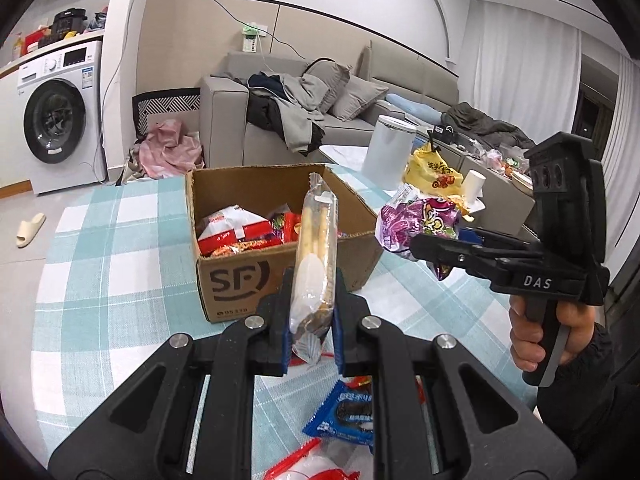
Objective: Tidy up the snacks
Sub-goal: 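Lift both held packs and carry them over the SF box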
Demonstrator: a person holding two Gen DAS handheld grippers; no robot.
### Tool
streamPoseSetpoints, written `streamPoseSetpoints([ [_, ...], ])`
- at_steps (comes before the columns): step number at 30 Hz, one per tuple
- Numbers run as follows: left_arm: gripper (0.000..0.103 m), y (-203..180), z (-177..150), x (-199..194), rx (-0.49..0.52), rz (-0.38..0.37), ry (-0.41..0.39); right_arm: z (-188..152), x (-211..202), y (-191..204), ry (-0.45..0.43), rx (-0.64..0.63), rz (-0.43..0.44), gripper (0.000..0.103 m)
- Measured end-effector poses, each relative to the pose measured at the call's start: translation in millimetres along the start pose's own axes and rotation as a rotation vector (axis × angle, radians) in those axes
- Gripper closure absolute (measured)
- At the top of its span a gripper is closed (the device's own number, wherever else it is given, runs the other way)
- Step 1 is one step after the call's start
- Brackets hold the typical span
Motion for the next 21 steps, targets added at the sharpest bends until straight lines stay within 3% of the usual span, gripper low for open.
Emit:
streamPoseSetpoints([
  [21, 0.091, 13, 46, 29, -0.03, 0.124, -0.038, 33, 10, 8, -0.013, 0.004, -0.027, 0.044],
])
Point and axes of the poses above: each gripper's, at about its wrist camera, not at the fingertips, and x roughly the way its jaws point, y to its left, z to its top, the point moved 2 cm from there along x, roughly the way its jaws point, and after that the axes turned 7 degrees about y, right-handed, at the moved point
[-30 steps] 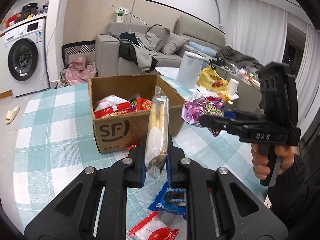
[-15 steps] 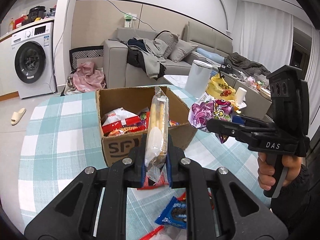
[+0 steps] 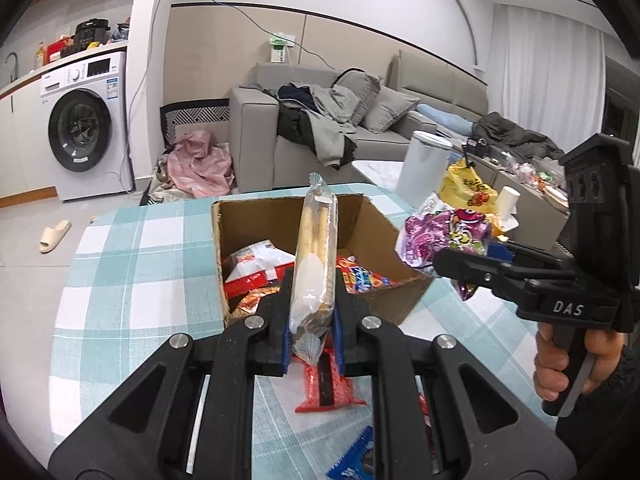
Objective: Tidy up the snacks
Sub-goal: 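Lift both held packs and carry them over the SF box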
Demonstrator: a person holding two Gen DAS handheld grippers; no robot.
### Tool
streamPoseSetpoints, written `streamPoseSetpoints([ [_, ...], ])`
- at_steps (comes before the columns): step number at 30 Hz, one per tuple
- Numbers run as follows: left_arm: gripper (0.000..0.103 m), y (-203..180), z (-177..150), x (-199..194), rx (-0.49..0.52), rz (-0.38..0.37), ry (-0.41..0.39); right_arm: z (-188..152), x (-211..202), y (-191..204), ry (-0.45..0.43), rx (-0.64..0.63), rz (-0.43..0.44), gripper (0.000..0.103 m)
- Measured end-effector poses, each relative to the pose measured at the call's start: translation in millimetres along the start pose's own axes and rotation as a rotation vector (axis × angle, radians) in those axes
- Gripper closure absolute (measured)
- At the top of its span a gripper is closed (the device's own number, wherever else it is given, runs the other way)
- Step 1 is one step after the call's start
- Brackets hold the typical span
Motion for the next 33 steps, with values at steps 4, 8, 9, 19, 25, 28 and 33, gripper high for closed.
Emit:
streamPoseSetpoints([
  [4, 0.091, 2, 5, 13, 0.002, 0.027, 0.0, 6, 5, -1, 0.005, 0.003, -0.008, 0.044],
  [8, 0.091, 5, 12, 26, -0.007, 0.038, -0.001, 10, 12, -3, 0.015, 0.006, -0.016, 0.044],
  [9, 0.091, 6, 14, 30, -0.009, 0.041, -0.001, 11, 14, -4, 0.018, 0.007, -0.018, 0.044],
  [19, 0.091, 15, 26, 63, -0.019, 0.063, 0.0, 20, 41, -8, 0.06, 0.012, -0.035, 0.044],
  [25, 0.091, 18, 29, 81, -0.016, 0.081, 0.001, 27, 57, -16, 0.078, 0.024, -0.046, 0.043],
  [28, 0.091, 20, 31, 90, -0.017, 0.08, 0.008, 31, 66, -17, 0.086, 0.026, -0.05, 0.043],
  [33, 0.091, 21, 31, 108, -0.014, 0.084, 0.036, 34, 87, -23, 0.122, 0.028, -0.056, 0.043],
])
Point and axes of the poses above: each gripper's, at about its wrist camera, not at the fingertips, and x roughly the way its jaws point, y to its left, z to its top, the point moved 2 cm from there along x, roughly the way its jaws point, and after that the axes turned 7 degrees about y, right-handed, at the moved point
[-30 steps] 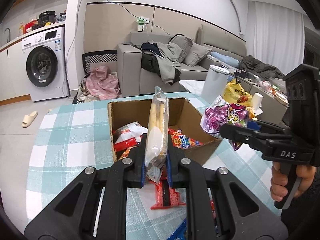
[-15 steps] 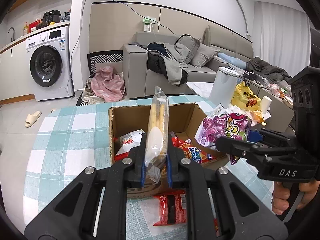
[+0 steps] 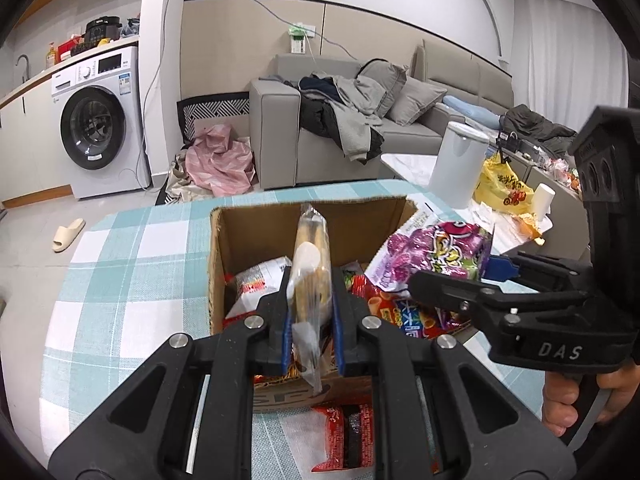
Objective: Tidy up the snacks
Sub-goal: 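Lift both held packs and carry them over the SF box, then open both grippers to drop the packs into the box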
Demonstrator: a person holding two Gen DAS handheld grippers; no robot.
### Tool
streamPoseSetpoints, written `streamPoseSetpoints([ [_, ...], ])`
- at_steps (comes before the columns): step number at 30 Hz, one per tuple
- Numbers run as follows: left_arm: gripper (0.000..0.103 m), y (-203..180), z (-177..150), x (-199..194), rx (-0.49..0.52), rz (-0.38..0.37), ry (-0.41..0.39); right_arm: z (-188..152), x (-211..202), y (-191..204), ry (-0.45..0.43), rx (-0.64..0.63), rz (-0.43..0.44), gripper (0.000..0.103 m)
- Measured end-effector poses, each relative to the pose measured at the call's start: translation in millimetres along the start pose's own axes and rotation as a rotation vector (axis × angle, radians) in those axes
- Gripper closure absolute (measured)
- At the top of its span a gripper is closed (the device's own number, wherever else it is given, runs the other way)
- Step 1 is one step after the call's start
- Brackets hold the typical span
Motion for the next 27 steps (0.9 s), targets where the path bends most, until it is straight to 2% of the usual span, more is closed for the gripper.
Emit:
streamPoseSetpoints([
  [10, 0.091, 0, -16, 26, 0.007, -0.006, 0.061, 11, 10, -10, 0.018, -0.029, 0.011, 0.044],
  [15, 0.091, -1, -21, 25, 0.025, 0.01, 0.065, 12, 8, -9, 0.01, -0.038, 0.028, 0.042],
  [18, 0.089, 0, -23, 17, 0.026, 0.003, 0.065, 10, -1, -8, -0.021, -0.039, 0.034, 0.033],
  [20, 0.076, 1, -24, 11, 0.022, 0.002, 0.068, 7, -8, -8, -0.034, -0.045, 0.02, 0.029],
  [21, 0.07, 1, -25, 7, 0.02, 0.004, 0.064, 5, -12, -8, -0.037, -0.051, 0.016, 0.024],
  [23, 0.039, 3, -27, -4, 0.013, 0.012, 0.04, 1, -18, -8, -0.041, -0.057, 0.003, 0.017],
  [26, 0.019, 7, -32, -22, 0.001, 0.013, 0.002, -9, -29, -9, -0.052, -0.054, -0.002, 0.009],
  [27, 0.019, 9, -34, -28, -0.003, 0.007, -0.002, -14, -33, -10, -0.053, -0.048, 0.001, 0.006],
])
Point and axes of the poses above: each gripper's, at about its wrist camera, not at the fingertips, and x roughly the way its jaws point, y to its left, z to its top, the point moved 2 cm from there along x, roughly the way its jaws point, and after that the axes turned 7 degrees about y, right-handed, at the moved point
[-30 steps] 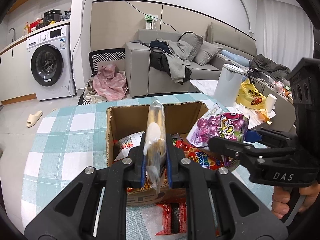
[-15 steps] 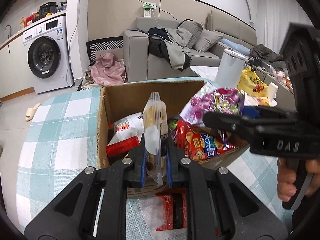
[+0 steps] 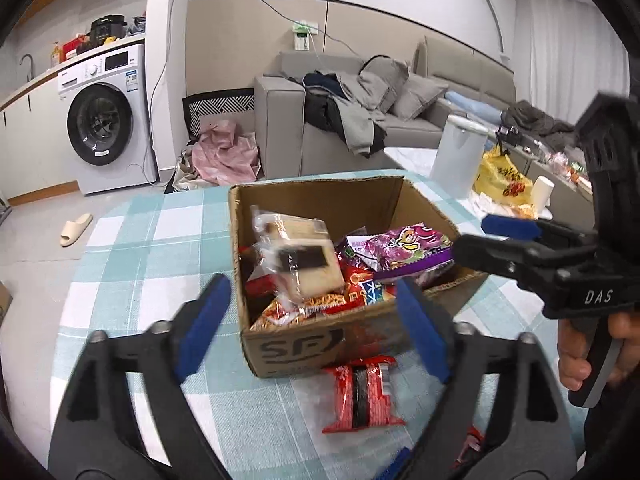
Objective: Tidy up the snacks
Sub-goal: 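Open both grippers to drop the packs into the box, then withdraw both open grippers toward the Oreo packs and white-red bag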
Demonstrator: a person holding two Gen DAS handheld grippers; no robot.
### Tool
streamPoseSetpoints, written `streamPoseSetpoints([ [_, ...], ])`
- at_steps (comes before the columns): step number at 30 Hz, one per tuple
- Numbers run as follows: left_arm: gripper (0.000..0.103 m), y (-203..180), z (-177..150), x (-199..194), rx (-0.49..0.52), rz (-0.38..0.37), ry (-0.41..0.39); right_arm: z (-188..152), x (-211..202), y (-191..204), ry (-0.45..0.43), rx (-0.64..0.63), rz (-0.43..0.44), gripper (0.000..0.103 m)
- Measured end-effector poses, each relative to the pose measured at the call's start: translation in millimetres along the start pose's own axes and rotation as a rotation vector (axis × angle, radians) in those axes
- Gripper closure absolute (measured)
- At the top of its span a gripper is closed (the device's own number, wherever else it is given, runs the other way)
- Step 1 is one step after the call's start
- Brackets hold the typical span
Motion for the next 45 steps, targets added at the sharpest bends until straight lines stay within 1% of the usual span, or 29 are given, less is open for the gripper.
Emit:
streamPoseSetpoints([
  [3, 0.015, 4, -5, -13, -0.013, -0.002, 0.002, -12, -10, -1, -0.001, 0.023, 0.006, 0.003],
  [4, 0.011, 5, -8, -18, -0.017, 0.001, 0.001, -16, -13, -2, 0.001, 0.029, 0.006, 0.002],
  [5, 0.004, 6, -11, -23, -0.021, 0.005, -0.003, -18, -16, -2, 0.003, 0.033, 0.007, 0.001],
  [6, 0.001, 8, -15, -28, -0.024, 0.01, -0.007, -22, -19, -1, 0.009, 0.034, 0.009, 0.001],
  [8, 0.001, 9, -23, -39, -0.025, 0.015, -0.022, -29, -24, 1, 0.013, 0.037, 0.015, 0.001],
  [13, 0.001, 9, -42, -58, -0.009, 0.047, -0.02, -48, -35, 11, 0.026, 0.039, 0.032, 0.001],
  [19, 0.001, 13, -63, -72, -0.031, 0.046, -0.005, -72, -39, 16, 0.055, 0.038, 0.018, 0.001],
  [24, 0.001, 10, -79, -72, -0.016, 0.06, 0.018, -89, -38, 17, 0.075, 0.047, 0.013, 0.001],
  [28, 0.001, 7, -94, -75, -0.011, 0.046, 0.038, -100, -36, 17, 0.093, 0.059, 0.003, 0.001],
  [31, 0.001, 5, -103, -78, -0.001, 0.054, 0.041, -110, -34, 18, 0.115, 0.061, 0.003, 0.001],
  [35, 0.001, 5, -116, -82, -0.015, 0.044, 0.054, -123, -34, 20, 0.132, 0.059, -0.005, 0.001],
  [39, 0.001, 4, -126, -84, -0.012, 0.051, 0.064, -136, -34, 22, 0.152, 0.049, -0.023, 0.001],
  [45, 0.001, 4, -144, -85, -0.032, 0.055, 0.092, -151, -31, 26, 0.176, 0.044, -0.023, 0.001],
])
Point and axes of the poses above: each gripper's, at about its wrist camera, not at the fingertips, and x roughly the way its jaws point, y to its left, z to its top, the point moved 2 cm from there along x, roughly the way its jaws point, and after that the axes turned 7 degrees about y, right-handed, at the moved point
